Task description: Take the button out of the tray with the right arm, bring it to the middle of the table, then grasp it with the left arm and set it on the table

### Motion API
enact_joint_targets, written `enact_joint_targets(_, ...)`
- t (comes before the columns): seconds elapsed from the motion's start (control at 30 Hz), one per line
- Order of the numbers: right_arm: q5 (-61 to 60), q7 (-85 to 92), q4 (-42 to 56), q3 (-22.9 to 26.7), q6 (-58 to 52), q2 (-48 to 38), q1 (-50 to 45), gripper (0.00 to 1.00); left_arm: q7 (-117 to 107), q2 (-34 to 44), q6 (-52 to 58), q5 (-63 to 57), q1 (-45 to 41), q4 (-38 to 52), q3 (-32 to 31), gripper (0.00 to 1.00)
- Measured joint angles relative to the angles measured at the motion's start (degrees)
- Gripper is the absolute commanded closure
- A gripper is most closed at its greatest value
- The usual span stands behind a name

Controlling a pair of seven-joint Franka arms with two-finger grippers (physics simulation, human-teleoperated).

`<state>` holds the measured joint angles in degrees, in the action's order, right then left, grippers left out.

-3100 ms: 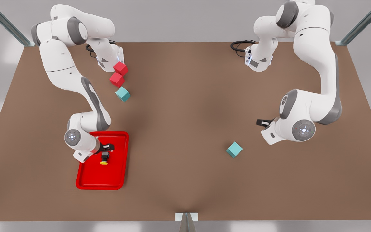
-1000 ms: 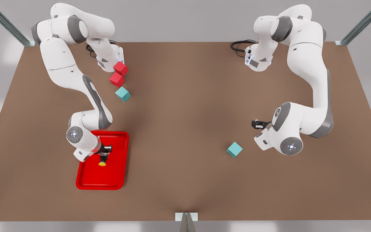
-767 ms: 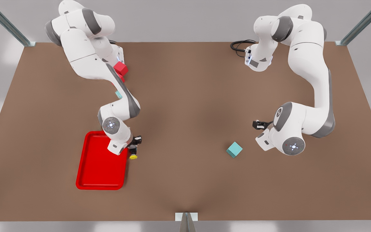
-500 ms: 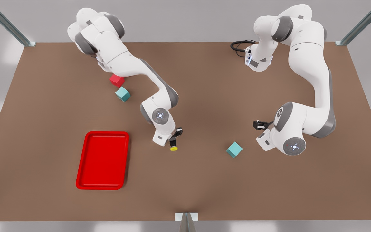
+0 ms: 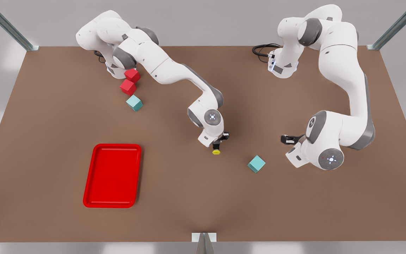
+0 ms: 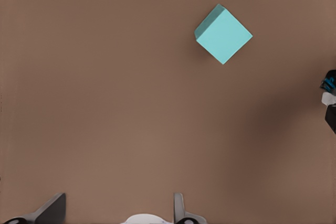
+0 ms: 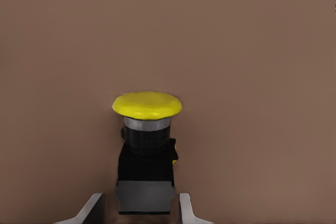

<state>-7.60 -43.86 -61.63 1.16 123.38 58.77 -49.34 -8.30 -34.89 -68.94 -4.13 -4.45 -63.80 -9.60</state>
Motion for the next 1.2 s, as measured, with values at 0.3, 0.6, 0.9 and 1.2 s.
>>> enact_joint_targets(0.3, -0.34, -5.29, -23.88, -1.49, -2.98, -26.54, 15.17, 0.0, -5.04, 2.67, 0.36, 1.05, 1.8, 1.14, -15.55, 0.0)
enact_joint_targets(0.6, 7.84, 14.01, -30.04, -1.03, -18.34, -46.99, 52.65, 0.0, -19.07, -13.45, -11.06, -6.6, -10.07, 0.89, -17.34, 0.0)
enact_joint_targets(0.9, 7.71, 28.07, -22.7, -1.24, -27.67, -43.02, 50.79, 0.0, -26.95, -18.31, -19.27, -8.5, -13.99, 1.4, -15.38, 0.0)
enact_joint_targets(1.2, 10.75, 36.64, -22.45, -1.56, -28.98, -43.55, 49.53, 0.0, -28.31, -20.78, -23.78, -6.74, -14.27, 0.78, -14.42, 0.0)
